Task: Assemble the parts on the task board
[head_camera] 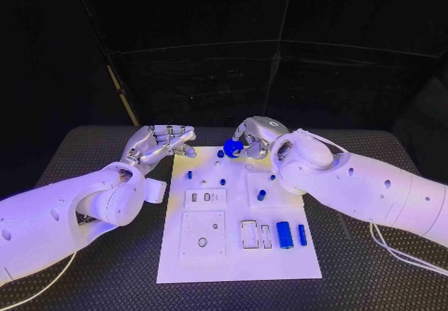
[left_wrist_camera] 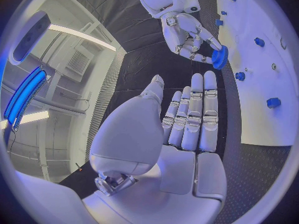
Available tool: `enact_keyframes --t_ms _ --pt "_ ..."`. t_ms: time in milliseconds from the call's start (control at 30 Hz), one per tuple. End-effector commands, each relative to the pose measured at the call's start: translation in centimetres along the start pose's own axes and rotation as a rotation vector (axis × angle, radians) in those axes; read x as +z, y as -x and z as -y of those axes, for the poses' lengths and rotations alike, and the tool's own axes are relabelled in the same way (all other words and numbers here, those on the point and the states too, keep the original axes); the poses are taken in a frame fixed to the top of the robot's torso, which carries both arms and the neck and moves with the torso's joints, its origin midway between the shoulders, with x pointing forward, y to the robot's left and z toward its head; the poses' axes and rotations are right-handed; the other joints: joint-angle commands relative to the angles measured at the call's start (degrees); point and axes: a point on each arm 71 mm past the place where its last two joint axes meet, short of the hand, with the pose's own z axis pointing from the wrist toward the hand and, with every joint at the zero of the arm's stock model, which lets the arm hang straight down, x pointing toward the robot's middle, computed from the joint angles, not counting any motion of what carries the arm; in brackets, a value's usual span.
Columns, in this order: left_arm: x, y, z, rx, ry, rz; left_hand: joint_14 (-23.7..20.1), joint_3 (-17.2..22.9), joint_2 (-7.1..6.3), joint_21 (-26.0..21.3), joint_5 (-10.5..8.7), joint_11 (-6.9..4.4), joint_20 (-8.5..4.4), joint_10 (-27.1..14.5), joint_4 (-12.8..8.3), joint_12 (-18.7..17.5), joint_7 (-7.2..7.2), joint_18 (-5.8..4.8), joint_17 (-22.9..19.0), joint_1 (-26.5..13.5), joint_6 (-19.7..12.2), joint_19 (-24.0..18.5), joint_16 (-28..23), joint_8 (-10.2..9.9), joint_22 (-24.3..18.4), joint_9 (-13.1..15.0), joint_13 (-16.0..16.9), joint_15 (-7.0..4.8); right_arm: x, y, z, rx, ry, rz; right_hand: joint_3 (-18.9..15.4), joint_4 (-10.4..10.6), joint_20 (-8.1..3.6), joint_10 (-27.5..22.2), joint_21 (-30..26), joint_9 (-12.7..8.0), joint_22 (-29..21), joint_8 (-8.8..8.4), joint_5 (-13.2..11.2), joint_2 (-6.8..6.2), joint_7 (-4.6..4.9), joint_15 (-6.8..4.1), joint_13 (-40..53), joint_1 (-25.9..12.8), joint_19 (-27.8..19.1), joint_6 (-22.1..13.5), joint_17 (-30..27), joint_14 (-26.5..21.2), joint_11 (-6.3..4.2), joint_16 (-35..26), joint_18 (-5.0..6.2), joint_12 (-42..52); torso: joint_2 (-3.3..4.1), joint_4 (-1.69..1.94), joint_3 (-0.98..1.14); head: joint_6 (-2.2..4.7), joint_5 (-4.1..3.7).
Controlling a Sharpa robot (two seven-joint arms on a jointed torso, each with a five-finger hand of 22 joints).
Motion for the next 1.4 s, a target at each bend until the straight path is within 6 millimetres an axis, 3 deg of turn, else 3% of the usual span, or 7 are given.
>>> enact_keyframes --t_ms 33,333,800,1033,1067,1167,1400 --pt "0.1 -0.2 0.1 -0.003 -0.009 -0.014 0.06 -0.03 0.58 0.3 -0.28 0.03 -0.15 0.26 -0.3 -0.29 0.06 0.69 0.05 -0.06 0.52 0.14 -0.2 -0.22 0.05 0.03 0.04 -0.04 0.1 -1.0 -0.8 -0.048 0.032 -0.006 0.52 0.17 -0.33 0.16 0.33 0.39 0.09 -0.25 -0.47 -0.07 -1.18 -0.29 -0.07 -0.64 0.22 2.16 10.38 5.08 -0.27 0.28 -0.51 0.07 0.06 0.1 -0.04 -0.13 0.19" --pt "0.1 -0.2 0.1 -0.002 -0.01 -0.012 0.01 -0.04 0.63 0.31 -0.28 0.03 -0.14 0.28 -0.34 -0.33 0.05 0.68 0.11 -0.04 0.54 0.1 -0.26 -0.25 0.06 0.03 0.04 -0.03 0.8 -3.3 -2.6 -0.073 0.07 -0.058 0.72 0.19 -0.33 0.07 0.36 0.34 0.17 -0.45 -0.65 -0.15 -1.14 -0.28 -0.19 -0.77 0.25 2.12 10.39 5.09 -0.25 0.28 -0.52 -0.07 0.06 0.02 0.02 -0.33 0.5" --pt "0.2 -0.1 0.1 -0.001 -0.009 -0.01 -0.05 -0.05 0.65 0.3 -0.28 0.03 -0.14 0.29 -0.36 -0.35 0.05 0.67 0.14 -0.05 0.54 0.05 -0.32 -0.28 0.06 0.03 0.03 -0.02 1.5 -4.0 -3.1 -0.088 0.071 -0.055 1.2 0.32 -0.25 -0.11 0.37 0.13 0.24 -1.21 -0.87 -0.55 -0.88 -0.14 -0.34 -1.4 0.23 1.7 10.45 5.1 -0.04 0.3 -0.55 -0.29 0.02 -0.06 0.04 -0.52 0.66" --pt "0.2 -0.1 0.0 -0.001 -0.008 -0.011 -0.05 -0.05 0.65 0.3 -0.28 0.03 -0.14 0.29 -0.36 -0.35 0.05 0.67 0.14 -0.05 0.54 0.05 -0.32 -0.28 0.06 0.03 0.03 -0.02 1.7 -4.3 -3.2 -0.099 0.064 -0.073 1.27 1.05 0.64 -1.53 0.33 -0.83 0.22 -5.07 -4.96 -2.48 0.74 1.01 -2.04 -3.83 0.09 -3.07 10.45 5.09 1.38 0.3 -0.59 -1.93 0.03 -0.08 0.06 -0.63 0.73" --pt "0.2 -0.1 0.0 -0.001 -0.008 -0.011 -0.05 -0.05 0.65 0.3 -0.28 0.03 -0.14 0.29 -0.36 -0.35 0.05 0.67 0.14 -0.05 0.54 0.05 -0.32 -0.28 0.06 0.03 0.03 -0.02 1.8 -4.4 -3.1 -0.102 0.062 -0.08 1.21 1.51 1.01 -2.08 0.27 -0.91 0.13 -6.57 -5.69 -3.31 1.18 1.41 -2.66 -4.63 -0.02 -5.32 10.44 5.08 1.83 0.29 -0.57 -2.48 0.03 -0.1 0.07 -0.63 0.71" --pt "0.2 -0.1 0.0 -0.002 -0.007 -0.011 -0.05 -0.05 0.65 0.3 -0.28 0.03 -0.14 0.29 -0.36 -0.35 0.05 0.67 0.14 -0.05 0.54 0.05 -0.32 -0.28 0.06 0.03 0.03 -0.02 1.9 -4.5 -3.1 -0.109 0.058 -0.095 0.9 2.76 1.48 -2.58 0.22 -0.83 0.04 -7.86 -5.11 -4.5 1.55 1.82 -3.18 -6.12 -0.14 -7.05 10.43 5.07 2.24 0.29 -0.52 -2.9 0.01 -0.08 0.06 -0.67 0.66" --pt "0.2 0.0 0.0 -0.001 -0.006 -0.011 -0.14 -0.08 0.67 0.29 -0.28 0.05 -0.13 0.29 -0.39 -0.41 0.06 0.66 0.2 -0.06 0.55 -0.03 -0.4 -0.32 0.06 0.02 0.03 0.0 1.9 -4.8 -3.0 -0.12 0.051 -0.135 0.2 4.14 1.9 -2.65 0.28 -0.44 0.13 -7.94 -3.99 -4.73 1.7 2.11 -3.13 -9.65 -0.18 -6.06 10.67 5.11 2.47 0.39 -0.48 -2.75 0.0 -0.09 0.05 -0.66 0.66"
